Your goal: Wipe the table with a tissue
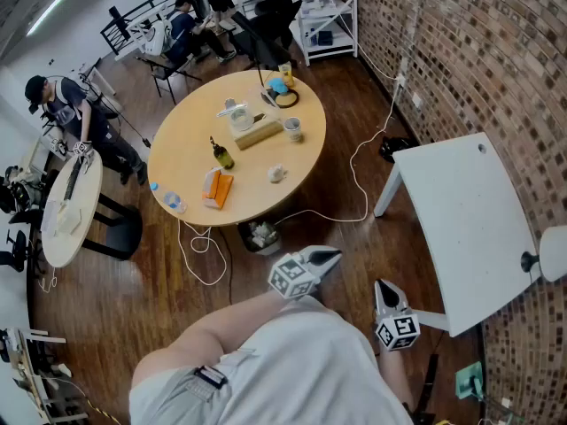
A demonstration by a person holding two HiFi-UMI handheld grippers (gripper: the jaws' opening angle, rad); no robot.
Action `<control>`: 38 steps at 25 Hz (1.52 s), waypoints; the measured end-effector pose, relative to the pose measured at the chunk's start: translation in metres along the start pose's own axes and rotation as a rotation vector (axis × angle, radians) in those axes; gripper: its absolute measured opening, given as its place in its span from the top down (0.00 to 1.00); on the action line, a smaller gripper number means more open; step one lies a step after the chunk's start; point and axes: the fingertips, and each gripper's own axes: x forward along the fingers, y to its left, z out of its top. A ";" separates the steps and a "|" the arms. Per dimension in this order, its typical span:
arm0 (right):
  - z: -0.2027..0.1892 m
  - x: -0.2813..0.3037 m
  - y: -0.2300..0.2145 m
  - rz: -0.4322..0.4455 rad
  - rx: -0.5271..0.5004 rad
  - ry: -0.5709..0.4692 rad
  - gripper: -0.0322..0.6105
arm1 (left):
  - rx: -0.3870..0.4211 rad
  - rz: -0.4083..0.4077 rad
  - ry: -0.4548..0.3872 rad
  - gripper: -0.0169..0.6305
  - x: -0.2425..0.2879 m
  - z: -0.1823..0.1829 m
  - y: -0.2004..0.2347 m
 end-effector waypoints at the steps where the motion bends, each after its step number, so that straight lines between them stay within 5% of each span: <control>1: 0.001 0.010 -0.002 0.002 -0.005 -0.003 0.94 | -0.010 0.005 -0.005 0.97 0.000 0.001 0.011; 6: 0.019 0.061 -0.010 0.004 -0.038 0.027 0.94 | -0.083 0.027 -0.052 0.97 0.002 0.018 0.068; 14: 0.061 0.129 -0.034 -0.025 -0.059 0.069 0.94 | -0.076 -0.007 -0.054 0.97 0.021 0.050 0.143; 19: 0.096 0.194 -0.034 0.038 -0.100 0.076 0.94 | -0.041 0.002 -0.038 0.97 0.024 0.075 0.203; 28: 0.101 0.265 -0.028 0.054 -0.103 0.155 0.94 | -0.040 0.112 0.025 0.97 -0.010 0.050 0.289; 31: 0.105 0.281 -0.035 0.054 -0.101 0.163 0.94 | 0.020 0.239 0.099 0.97 -0.026 0.033 0.329; 34: 0.105 0.291 -0.042 0.054 -0.082 0.167 0.94 | 0.164 0.383 0.229 0.97 -0.044 0.012 0.376; 38: 0.096 0.295 -0.051 0.048 -0.055 0.186 0.94 | 0.234 0.427 0.421 0.90 -0.054 -0.028 0.416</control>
